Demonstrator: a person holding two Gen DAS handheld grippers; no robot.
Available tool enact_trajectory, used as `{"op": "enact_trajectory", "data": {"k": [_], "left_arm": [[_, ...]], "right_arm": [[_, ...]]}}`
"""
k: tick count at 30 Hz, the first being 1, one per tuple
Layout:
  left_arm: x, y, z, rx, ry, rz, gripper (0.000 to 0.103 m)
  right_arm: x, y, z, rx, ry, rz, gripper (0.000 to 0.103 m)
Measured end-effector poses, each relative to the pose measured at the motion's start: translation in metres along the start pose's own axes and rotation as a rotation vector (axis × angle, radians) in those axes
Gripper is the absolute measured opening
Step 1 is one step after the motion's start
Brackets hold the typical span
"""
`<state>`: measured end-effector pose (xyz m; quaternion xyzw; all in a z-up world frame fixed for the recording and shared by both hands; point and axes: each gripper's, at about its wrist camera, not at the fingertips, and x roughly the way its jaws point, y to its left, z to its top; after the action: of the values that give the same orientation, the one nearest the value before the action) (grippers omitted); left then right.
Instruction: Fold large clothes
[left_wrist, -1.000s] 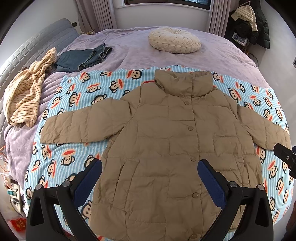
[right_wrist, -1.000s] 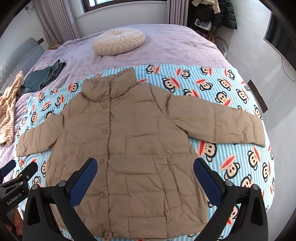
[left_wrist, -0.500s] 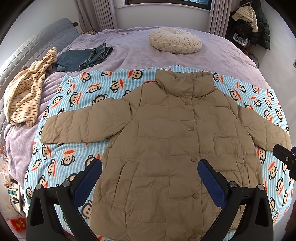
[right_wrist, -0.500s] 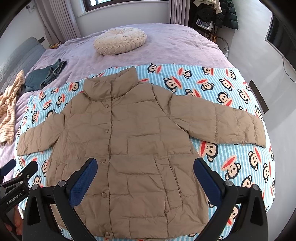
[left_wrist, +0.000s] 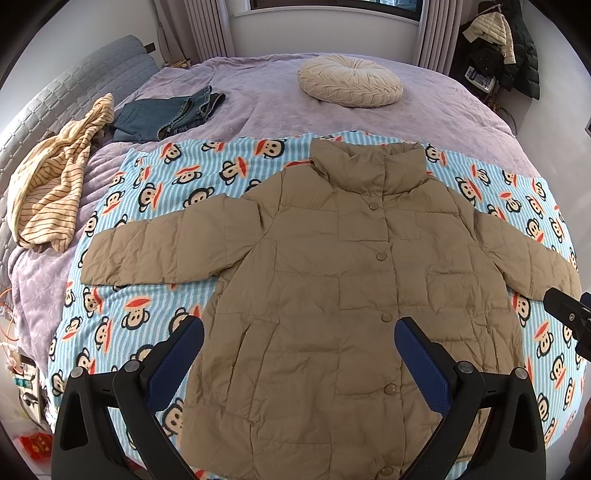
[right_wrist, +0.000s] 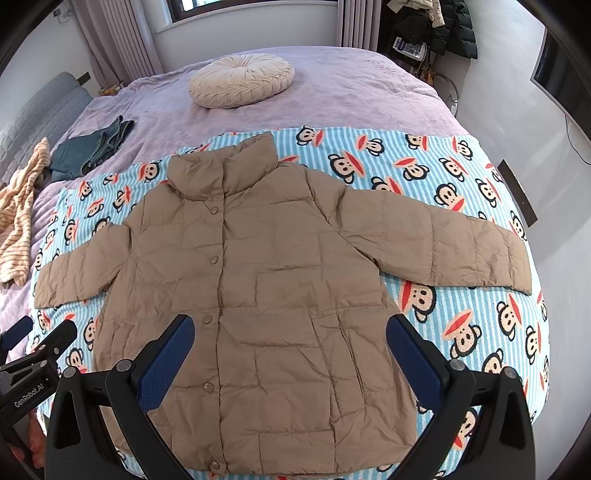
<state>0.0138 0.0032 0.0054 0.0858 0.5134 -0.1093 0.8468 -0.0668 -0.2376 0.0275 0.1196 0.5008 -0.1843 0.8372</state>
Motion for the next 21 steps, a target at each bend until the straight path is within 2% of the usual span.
{"op": "enact_trajectory", "data": {"k": [21], "left_arm": [[0.0006,0.0012,-0.0002,0.002,0.001,0.0,0.103]], "right_arm": [[0.0006,0.002,0.0011,0.002,0.003,-0.001,0.103]]}}
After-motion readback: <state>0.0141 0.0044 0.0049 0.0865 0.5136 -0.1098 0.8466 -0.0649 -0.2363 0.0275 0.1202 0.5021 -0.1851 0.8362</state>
